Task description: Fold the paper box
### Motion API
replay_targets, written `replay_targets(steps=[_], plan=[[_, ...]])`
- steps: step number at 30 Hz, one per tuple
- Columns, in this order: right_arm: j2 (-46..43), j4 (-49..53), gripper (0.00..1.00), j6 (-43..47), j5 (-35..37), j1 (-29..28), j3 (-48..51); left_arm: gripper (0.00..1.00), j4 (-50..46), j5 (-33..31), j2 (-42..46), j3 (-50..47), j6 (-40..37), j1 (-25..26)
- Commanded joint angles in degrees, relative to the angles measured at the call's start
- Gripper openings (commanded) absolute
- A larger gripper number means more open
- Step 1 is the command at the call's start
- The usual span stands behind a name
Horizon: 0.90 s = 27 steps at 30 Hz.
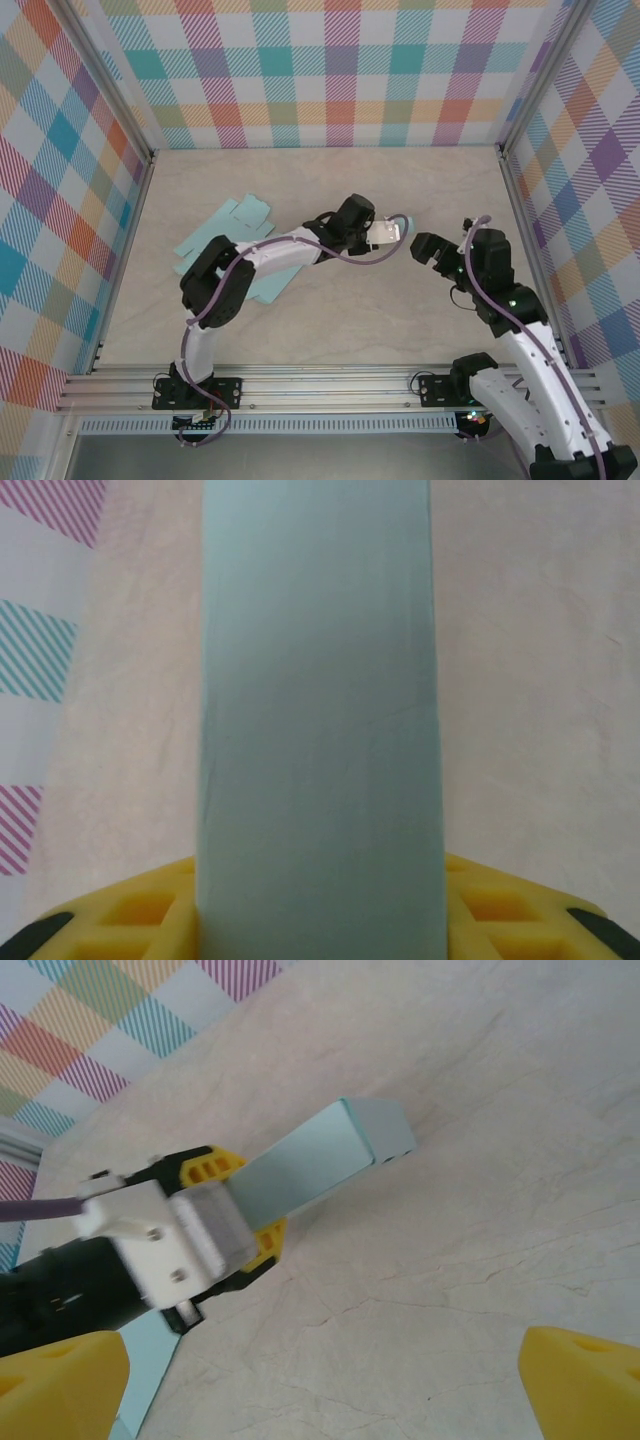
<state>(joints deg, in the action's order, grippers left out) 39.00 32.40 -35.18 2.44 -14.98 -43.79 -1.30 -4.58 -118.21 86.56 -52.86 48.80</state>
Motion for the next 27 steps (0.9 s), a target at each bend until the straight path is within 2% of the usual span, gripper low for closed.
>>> replay_targets(steps=[1,5,8,9,16,19,21,25,27], plan=[[-4.93,2.26,1.0,-0.33,4.18,0.07,0.37,0.41,6.71,-4.56,-5.5,4.45,-3.88,0.78],[-10.3,3.63,1.0,-0.05,6.07,0.09,0.2,0.43,8.67,-4.86,-10.2,8.31,-5.69,1.47],[-12.71,4.22,1.0,-0.06,6.7,0.09,0.27,0.48,9.22,-5.24,-12.67,11.1,-6.04,2.0],[-13.16,4.33,1.0,-0.17,6.84,0.05,0.28,0.52,9.81,-5.26,-13.3,11.61,-6.22,2.27],[-13.78,4.58,1.0,-0.61,7.03,0.05,0.59,0.57,9.47,-3.52,-15.81,13.85,-7.78,3.55],[-13.28,4.37,1.0,-0.68,6.75,0.04,0.73,0.68,9.26,-3.66,-15.36,13.5,-7.7,4.01],[-13.09,4.4,1.0,-0.68,6.64,0.06,0.72,0.81,10.15,-3.77,-14.24,11.98,-7.81,4.33],[-13.21,4.38,1.0,-0.44,6.79,0.06,0.33,0.99,15.69,-4.72,-9.82,4.57,-10.1,5.72],[-13.26,4.0,1.0,-0.49,6.74,0.05,0.41,1.0,22.91,-5.99,-6.68,-1.59,-10.44,6.7]])
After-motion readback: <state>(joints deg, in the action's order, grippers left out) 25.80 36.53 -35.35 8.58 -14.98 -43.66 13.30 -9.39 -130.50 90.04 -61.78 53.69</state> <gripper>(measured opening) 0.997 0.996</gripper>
